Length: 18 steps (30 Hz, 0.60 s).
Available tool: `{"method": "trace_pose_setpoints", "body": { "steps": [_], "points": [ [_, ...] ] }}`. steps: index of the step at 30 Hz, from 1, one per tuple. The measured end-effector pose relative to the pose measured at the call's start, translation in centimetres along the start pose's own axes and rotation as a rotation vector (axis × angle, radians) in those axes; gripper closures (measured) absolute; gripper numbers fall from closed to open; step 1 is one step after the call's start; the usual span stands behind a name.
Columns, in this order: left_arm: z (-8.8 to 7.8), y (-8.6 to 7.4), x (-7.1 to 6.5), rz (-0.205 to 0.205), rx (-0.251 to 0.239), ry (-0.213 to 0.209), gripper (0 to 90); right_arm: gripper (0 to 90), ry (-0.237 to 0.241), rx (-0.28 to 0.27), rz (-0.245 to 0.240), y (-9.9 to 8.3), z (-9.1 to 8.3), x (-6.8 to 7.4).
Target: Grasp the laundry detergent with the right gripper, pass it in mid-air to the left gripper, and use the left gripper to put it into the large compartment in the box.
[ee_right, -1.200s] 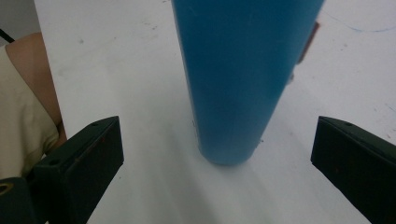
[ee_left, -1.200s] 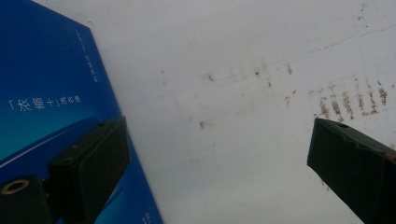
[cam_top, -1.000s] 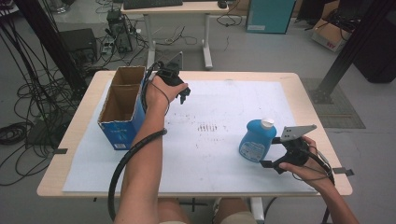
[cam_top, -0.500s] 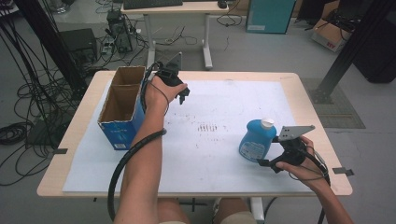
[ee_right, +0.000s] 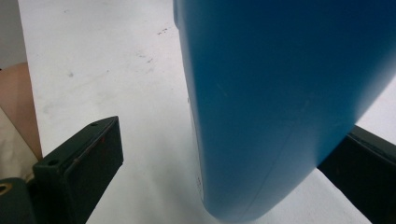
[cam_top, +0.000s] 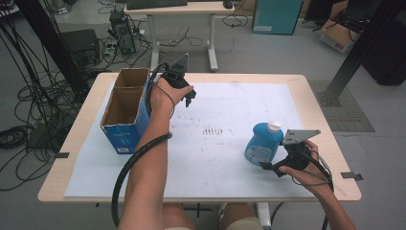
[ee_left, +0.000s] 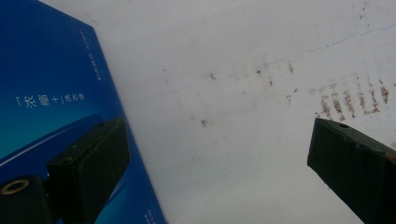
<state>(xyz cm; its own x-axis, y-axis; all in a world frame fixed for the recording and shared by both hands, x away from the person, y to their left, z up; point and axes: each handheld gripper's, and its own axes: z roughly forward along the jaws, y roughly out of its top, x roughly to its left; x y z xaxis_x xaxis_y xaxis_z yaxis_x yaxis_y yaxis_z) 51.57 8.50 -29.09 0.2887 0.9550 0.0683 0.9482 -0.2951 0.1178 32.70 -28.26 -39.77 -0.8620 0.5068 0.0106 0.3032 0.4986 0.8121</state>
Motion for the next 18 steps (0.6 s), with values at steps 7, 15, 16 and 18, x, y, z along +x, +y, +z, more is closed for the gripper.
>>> {"method": "trace_pose_setpoints", "body": {
  "steps": [7, 15, 16, 18],
  "points": [
    [0.0, 0.01, -0.01, 0.001, -0.002, 0.0, 6.3, 1.8, -0.004, -0.018, 0.011, 0.16, 0.37, 0.21],
    [0.22, -0.01, -0.11, 0.0, 0.002, -0.003, 6.4, 1.5, -0.015, -0.041, 0.021, 0.48, 0.45, 0.42],
    [0.23, -0.02, -0.12, 0.0, 0.002, -0.002, 6.3, 1.5, -0.016, -0.043, 0.022, 0.48, 0.47, 0.44],
    [0.21, -0.03, -0.13, 0.0, 0.001, -0.003, 6.4, 1.5, -0.016, -0.048, 0.024, 0.45, 0.52, 0.46]
  ]
}}
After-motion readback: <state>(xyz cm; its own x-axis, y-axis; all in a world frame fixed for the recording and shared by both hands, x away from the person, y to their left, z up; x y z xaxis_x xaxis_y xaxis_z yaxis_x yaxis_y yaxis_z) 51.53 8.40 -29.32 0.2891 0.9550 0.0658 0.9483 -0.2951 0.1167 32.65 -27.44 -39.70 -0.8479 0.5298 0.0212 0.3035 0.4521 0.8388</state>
